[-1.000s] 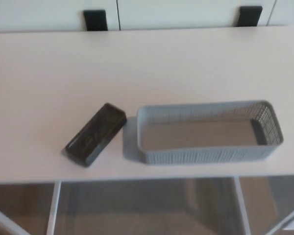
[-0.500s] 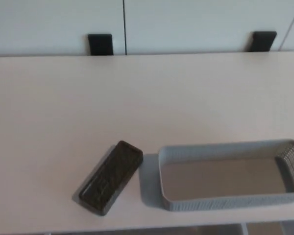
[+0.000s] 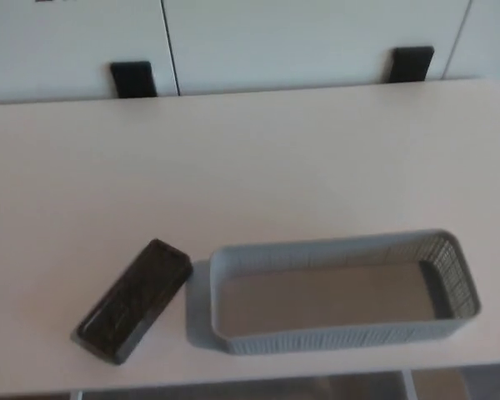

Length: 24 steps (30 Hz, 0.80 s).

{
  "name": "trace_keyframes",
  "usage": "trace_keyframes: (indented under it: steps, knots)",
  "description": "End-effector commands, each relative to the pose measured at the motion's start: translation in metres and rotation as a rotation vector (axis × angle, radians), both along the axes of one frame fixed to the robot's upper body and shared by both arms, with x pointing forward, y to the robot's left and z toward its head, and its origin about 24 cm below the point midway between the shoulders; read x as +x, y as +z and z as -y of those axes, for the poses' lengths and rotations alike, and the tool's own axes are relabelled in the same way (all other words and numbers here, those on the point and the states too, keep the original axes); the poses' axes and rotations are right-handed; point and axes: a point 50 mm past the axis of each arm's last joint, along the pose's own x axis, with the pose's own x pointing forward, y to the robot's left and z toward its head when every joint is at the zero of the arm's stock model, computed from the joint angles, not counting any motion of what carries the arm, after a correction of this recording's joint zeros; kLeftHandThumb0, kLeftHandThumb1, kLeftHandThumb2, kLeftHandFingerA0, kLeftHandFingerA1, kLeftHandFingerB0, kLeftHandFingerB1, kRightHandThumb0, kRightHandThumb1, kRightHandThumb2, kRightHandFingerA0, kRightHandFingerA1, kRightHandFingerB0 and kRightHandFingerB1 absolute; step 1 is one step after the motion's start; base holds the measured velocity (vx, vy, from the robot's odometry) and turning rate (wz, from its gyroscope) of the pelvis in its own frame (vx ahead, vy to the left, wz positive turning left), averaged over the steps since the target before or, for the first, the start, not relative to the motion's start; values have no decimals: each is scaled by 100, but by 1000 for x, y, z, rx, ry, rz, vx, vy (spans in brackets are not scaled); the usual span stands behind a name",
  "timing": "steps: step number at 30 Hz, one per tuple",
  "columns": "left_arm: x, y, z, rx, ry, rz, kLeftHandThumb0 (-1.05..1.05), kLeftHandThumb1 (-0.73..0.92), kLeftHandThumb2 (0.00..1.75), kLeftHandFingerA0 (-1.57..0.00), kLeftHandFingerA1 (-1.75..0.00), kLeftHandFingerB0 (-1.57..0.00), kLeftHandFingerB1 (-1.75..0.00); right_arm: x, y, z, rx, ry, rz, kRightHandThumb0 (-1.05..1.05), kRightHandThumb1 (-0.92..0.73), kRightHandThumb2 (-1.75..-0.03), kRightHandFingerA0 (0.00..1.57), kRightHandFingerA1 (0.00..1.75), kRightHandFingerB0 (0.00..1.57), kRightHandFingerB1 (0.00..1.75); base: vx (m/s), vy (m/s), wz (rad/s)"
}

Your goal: The robot walks towards a desk on which an eraser is kept on the left hand side and a container is kept on the right hand side. The robot picks up the eraser using its left hand and places it in the container.

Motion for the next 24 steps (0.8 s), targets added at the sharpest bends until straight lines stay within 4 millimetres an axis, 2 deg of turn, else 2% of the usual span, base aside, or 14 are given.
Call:
trace_keyframes:
  steps: [1, 5, 6, 7, 8, 10, 11, 12, 13, 14, 15, 24]
  knots:
    - [-6, -2, -7, 4, 25, -55, -39, 64, 60, -43, -34, -34, -33, -1, 3, -1, -1, 6, 17, -45, -36, -73, 66, 65, 48, 57, -124, 123, 0]
    - [-3, -2, -7, 12, 15, -57, -40, 63, 59, -43, -34, -34, -33, 1, 2, -1, -1, 1, 18, -43, -36, -72, 66, 65, 49, 58, -157, 229, 10]
    - [-3, -2, -7, 11, 14, -56, -40, 64, 59, -44, -34, -34, -33, 1, 2, -1, 0, 3, 19, -36, -46, -53, 69, 56, 53, 48, -141, 410, -39]
    - [-3, -1, -7, 8, 14, -57, -40, 64, 59, -44, -34, -34, -33, 1, 2, -2, -2, 6, 21, -44, -36, -73, 66, 65, 49, 58, -157, 407, 6]
    - [-2, -1, -7, 4, 18, -55, -39, 63, 59, -44, -34, -35, -33, 1, 2, -1, -5, 8, 21, -39, -46, -53, 70, 56, 53, 48, -173, 166, -3]
    - [-1, -1, -6, -3, 24, -50, -38, 63, 59, -45, -35, -36, -33, 0, 3, -1, -3, 9, 24, -38, -46, -53, 70, 56, 53, 48, -110, 121, 0]
    - [0, -1, -7, -5, 26, -51, -38, 63, 59, -44, -35, -36, -34, 1, 3, -1, 0, 6, 23, -45, -36, -73, 65, 65, 49, 58, -173, 42, 7]
    - [0, -1, -7, -5, 26, -51, -38, 63, 59, -45, -35, -36, -34, 2, 2, -1, 3, 3, 21, -45, -36, -73, 65, 65, 49, 58, -160, -19, 3]
    - [1, -1, -7, -2, 24, -51, -39, 63, 59, -45, -35, -36, -34, 2, 2, -1, 2, 3, 21, -40, -45, -53, 69, 56, 53, 48, -143, -36, 0]
    - [1, -1, -7, 1, 21, -50, -39, 63, 59, -46, -36, -37, -34, 2, 1, -1, 0, 3, 22, -45, -36, -72, 65, 65, 49, 58, -145, -67, 0]
    - [2, 0, -6, 4, 17, -50, -39, 64, 60, -47, -36, -37, -34, 3, 2, -1, -3, 4, 23, -38, -46, -53, 69, 55, 53, 47, -155, -47, -2]
    - [4, 1, -6, 22, -7, -60, -42, 65, 60, -48, -36, -36, -33, 2, 5, -2, -9, 18, 13, -37, -48, -53, 68, 54, 52, 46, -140, -91, -7]
